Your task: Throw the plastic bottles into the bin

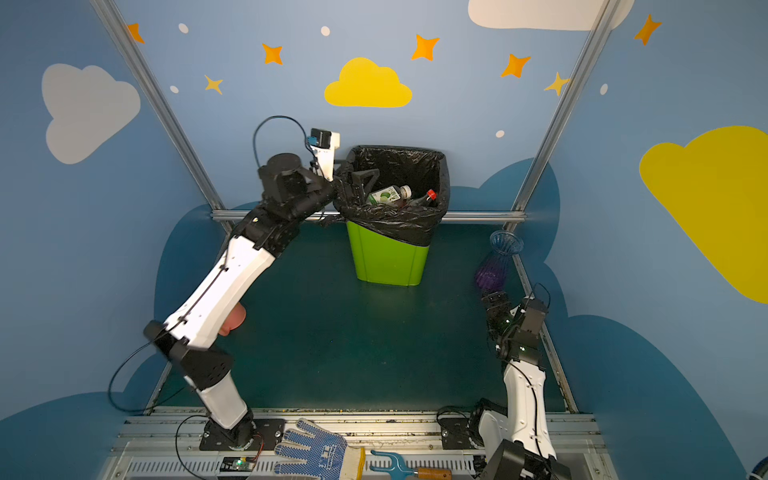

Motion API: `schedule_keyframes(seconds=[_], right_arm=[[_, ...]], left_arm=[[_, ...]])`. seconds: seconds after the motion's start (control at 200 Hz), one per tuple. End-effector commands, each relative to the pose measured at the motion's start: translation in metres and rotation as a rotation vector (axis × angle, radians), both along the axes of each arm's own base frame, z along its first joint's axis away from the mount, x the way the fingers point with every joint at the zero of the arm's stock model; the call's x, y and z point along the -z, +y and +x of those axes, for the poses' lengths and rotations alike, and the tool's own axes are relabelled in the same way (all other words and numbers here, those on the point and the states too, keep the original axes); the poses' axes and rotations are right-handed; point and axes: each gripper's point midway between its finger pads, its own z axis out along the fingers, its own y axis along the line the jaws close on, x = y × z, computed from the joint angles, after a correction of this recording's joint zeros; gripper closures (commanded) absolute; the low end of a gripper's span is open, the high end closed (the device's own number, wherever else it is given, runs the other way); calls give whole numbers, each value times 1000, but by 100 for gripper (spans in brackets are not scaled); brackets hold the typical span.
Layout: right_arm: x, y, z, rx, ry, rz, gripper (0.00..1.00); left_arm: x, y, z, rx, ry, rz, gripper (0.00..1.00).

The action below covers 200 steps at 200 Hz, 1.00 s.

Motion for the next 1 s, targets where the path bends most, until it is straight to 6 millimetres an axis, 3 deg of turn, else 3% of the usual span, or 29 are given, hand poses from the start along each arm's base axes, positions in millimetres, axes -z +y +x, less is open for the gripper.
schedule_keyframes(seconds=[0.0, 0.095, 0.2, 0.295, 0.501, 0.626, 0.756, 0.846, 0.996], right_arm=[[11, 3, 0, -18, 20, 20, 6], [11, 4, 3, -31, 22, 18, 6], [5, -1, 4, -35, 10, -42, 6], [-3, -12, 7, -43, -16, -190, 6], [-21, -34, 19, -84, -71, -516, 6], [-27, -20, 34, -166, -165, -639, 6], [-18, 4, 49, -268, -206, -823, 6], [-7, 20, 58, -344, -211, -964, 6], [9, 37, 72, -409, -228, -1086, 6]], left_arm=[[-36, 28, -18, -86, -170, -23, 0], [-20, 42, -23, -149, -168, 14, 0], [15, 66, -18, -266, -132, 29, 0], [56, 92, -13, -354, -60, 62, 0], [158, 173, -11, -603, 165, 88, 0], [221, 215, -17, -731, 293, 118, 0], [284, 259, -25, -878, 460, 112, 0], [316, 283, -33, -955, 509, 72, 0], [348, 318, -49, -1081, 519, 0, 0]])
